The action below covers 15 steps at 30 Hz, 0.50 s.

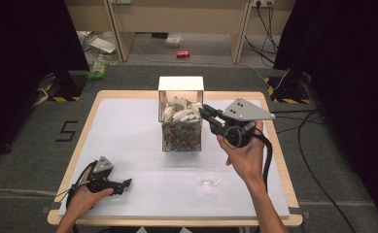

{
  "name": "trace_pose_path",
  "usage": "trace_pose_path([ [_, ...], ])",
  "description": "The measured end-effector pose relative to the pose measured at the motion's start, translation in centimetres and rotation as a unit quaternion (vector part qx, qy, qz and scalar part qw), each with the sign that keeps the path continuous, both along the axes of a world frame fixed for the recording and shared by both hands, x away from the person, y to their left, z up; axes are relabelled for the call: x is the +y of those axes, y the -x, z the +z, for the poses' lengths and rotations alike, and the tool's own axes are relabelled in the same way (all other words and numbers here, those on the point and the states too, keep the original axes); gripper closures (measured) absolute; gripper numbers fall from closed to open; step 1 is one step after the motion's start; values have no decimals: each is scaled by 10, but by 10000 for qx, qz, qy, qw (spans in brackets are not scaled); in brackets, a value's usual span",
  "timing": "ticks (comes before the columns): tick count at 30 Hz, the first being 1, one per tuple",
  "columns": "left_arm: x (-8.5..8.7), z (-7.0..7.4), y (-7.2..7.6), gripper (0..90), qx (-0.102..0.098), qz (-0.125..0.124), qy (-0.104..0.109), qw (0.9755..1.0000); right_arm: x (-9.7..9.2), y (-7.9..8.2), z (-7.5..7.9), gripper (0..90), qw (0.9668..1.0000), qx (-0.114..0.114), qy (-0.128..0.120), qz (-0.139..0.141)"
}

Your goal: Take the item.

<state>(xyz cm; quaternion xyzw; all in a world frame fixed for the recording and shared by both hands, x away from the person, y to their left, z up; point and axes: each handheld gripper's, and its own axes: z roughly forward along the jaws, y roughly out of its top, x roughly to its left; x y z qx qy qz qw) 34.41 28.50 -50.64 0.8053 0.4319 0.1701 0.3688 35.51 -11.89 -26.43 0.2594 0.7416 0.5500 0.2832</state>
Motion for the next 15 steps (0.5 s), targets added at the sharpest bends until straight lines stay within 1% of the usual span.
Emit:
trace_pose_path([
  [5, 0, 0, 0, 31, 0, -3, -20, 10000, -9, 8, -4, 824, 10000, -10, -10, -38],
  [6, 0, 0, 0, 31, -2, -2, -19, 10000, -14, 11, -8, 823, 10000, 1, -26, -46],
  [8, 0, 0, 0, 31, 0, 0, -33, 10000, -15, 12, -10, 824, 10000, 4, -31, -48],
  [10, 0, 0, 0, 31, 2, 1, -35, 10000, -21, 17, -16, 823, 10000, 32, -54, -59],
  [13, 0, 0, 0, 31, -3, -2, -27, 10000, -23, 19, -20, 823, 10000, 26, -46, -73],
  [15, 0, 0, 0, 31, 1, 1, -39, 10000, -25, 21, -25, 823, 9999, 81, -65, -74],
])
